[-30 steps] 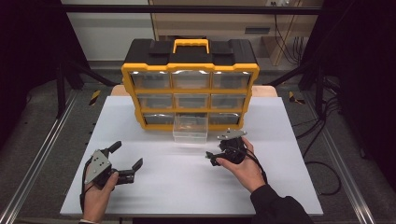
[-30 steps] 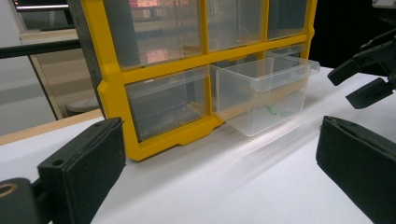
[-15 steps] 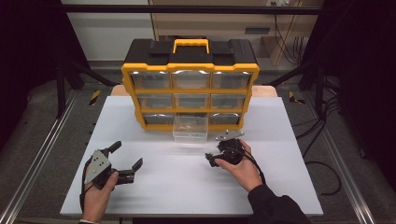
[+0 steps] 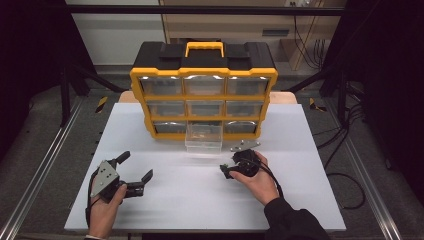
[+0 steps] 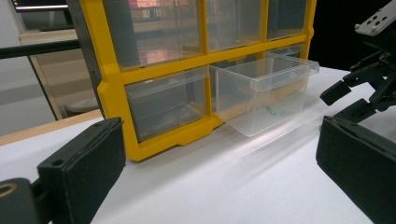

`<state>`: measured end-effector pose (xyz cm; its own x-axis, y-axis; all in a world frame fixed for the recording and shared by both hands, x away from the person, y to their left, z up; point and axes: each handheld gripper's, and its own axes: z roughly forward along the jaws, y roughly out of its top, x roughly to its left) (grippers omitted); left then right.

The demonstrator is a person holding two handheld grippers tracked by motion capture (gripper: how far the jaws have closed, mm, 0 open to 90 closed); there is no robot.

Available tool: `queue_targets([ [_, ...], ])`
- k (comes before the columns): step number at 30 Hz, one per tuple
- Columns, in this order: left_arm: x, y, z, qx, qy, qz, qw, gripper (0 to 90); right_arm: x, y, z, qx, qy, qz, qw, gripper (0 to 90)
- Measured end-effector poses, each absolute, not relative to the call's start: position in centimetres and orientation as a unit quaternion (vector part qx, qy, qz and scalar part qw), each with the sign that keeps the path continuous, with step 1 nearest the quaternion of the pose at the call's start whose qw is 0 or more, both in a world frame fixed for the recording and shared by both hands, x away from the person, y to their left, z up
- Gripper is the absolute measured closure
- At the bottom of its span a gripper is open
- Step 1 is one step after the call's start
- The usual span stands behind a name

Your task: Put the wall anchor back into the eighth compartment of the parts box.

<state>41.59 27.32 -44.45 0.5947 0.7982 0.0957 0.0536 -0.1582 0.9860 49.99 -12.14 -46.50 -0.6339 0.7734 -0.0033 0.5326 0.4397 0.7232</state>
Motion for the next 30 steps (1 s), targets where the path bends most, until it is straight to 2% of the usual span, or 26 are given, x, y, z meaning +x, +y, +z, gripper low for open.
queue_targets([
  [16, 41.63, 27.26, -44.48, 0.689, 0.310, 0.326, 0.569, 0.8, 50.31, -11.79, -46.92, 0.399, 0.827, 0.361, 0.161, 42.0],
  [30, 41.63, 27.17, -44.54, 0.691, 0.308, 0.324, 0.568, 0.9, 50.09, -11.18, -47.35, 0.395, 0.830, 0.363, 0.153, 48.9],
])
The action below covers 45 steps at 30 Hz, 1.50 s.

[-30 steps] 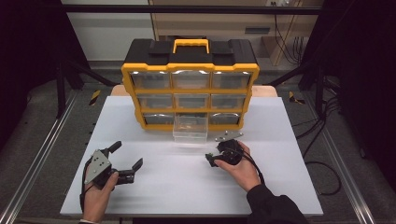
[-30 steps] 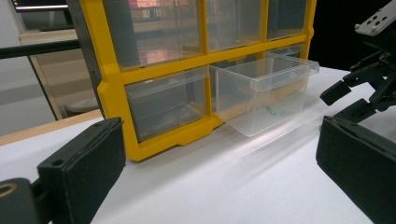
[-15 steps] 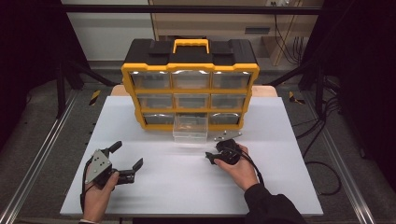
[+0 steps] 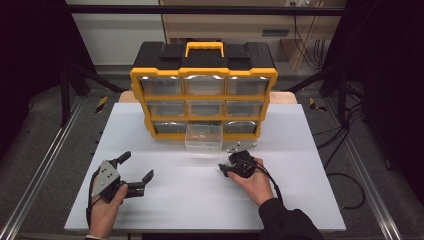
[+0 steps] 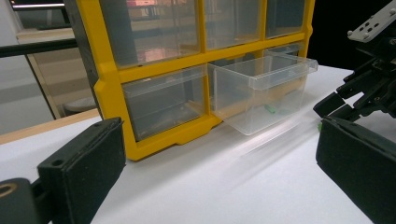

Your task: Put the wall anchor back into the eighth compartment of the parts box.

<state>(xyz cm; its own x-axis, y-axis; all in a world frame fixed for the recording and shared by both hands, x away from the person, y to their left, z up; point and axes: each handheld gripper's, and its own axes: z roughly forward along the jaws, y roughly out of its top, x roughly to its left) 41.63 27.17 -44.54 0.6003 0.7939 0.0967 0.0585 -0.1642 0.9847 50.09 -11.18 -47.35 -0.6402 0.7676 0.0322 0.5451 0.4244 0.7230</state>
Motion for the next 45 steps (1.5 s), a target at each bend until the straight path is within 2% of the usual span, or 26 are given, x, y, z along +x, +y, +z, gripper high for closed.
queue_targets([
  [15, 41.6, 27.3, -44.5, 0.689, 0.309, 0.324, 0.570, 0.9, 50.1, -11.0, -47.7, 0.406, 0.830, 0.354, 0.147, 52.4],
  [27, 41.7, 27.3, -44.5, 0.689, 0.310, 0.323, 0.571, 0.9, 50.0, -10.9, -47.8, 0.389, 0.838, 0.345, 0.163, 57.7],
  [33, 41.6, 27.3, -44.5, 0.689, 0.309, 0.324, 0.570, 0.8, 50.1, -11.2, -47.8, 0.389, 0.838, 0.345, 0.168, 64.7],
  [45, 41.7, 27.3, -44.5, 0.689, 0.310, 0.323, 0.570, 0.8, 49.9, -12.2, -47.9, 0.393, 0.832, 0.352, 0.168, 65.3],
])
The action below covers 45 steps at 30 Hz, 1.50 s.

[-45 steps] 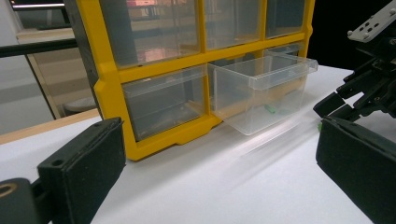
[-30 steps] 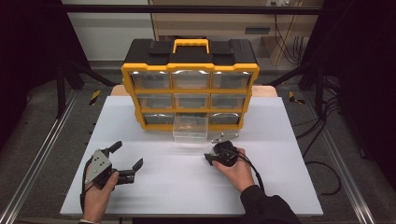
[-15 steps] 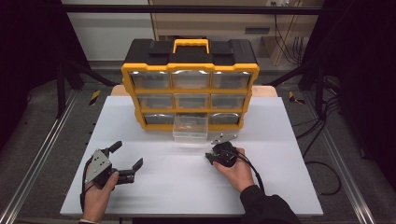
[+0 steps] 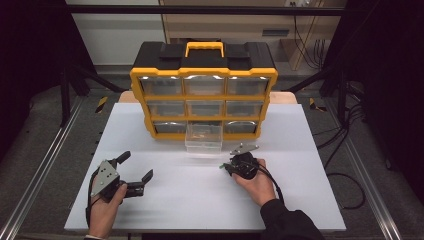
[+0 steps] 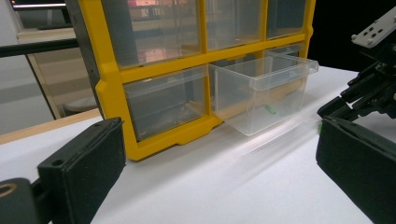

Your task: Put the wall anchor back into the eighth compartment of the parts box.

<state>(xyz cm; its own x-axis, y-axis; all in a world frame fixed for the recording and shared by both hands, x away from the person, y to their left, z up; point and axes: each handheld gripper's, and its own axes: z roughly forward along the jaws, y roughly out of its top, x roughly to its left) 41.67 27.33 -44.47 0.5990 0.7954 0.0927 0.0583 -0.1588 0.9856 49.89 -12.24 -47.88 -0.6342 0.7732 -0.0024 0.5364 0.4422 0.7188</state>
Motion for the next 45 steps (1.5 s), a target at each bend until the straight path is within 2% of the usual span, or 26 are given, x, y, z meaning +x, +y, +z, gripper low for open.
queue_targets([
  [17, 41.6, 27.6, -44.4, 0.685, 0.312, 0.326, 0.572, 0.8, 48.8, -14.5, -45.6, 0.389, 0.808, 0.401, 0.187, 65.4],
  [45, 41.6, 27.4, -44.4, 0.686, 0.312, 0.327, 0.570, 0.9, 48.9, -13.5, -40.8, 0.360, 0.802, 0.422, 0.221, 65.4],
])
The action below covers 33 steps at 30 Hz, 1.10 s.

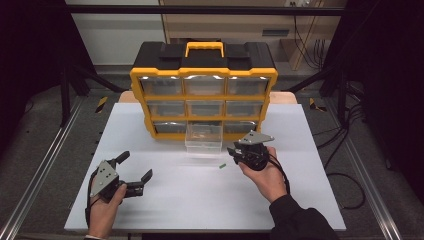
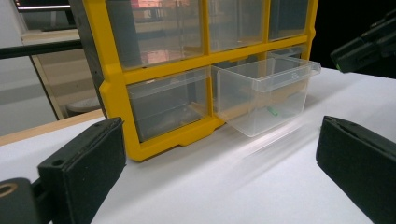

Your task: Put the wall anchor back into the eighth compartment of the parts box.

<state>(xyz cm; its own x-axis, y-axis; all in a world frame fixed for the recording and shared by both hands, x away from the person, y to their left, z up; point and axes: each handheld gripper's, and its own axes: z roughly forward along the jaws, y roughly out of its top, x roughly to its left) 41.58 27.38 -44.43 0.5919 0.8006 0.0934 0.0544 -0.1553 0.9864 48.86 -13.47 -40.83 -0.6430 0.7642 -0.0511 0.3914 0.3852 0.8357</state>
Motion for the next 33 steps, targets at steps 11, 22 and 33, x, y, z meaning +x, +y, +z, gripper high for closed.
queue_targets([
  [11, 41.6, 27.4, -44.4, 0.686, 0.312, 0.328, 0.570, 0.9, 49.6, -13.1, -38.0, 0.347, 0.796, 0.435, 0.239, 65.4],
  [22, 41.5, 27.5, -44.4, 0.683, 0.314, 0.328, 0.572, 0.9, 50.6, -12.3, -35.9, 0.341, 0.794, 0.441, 0.244, 65.4],
  [33, 41.6, 27.5, -44.4, 0.683, 0.315, 0.327, 0.572, 0.9, 51.1, -11.4, -35.2, 0.334, 0.793, 0.449, 0.240, 65.4],
])
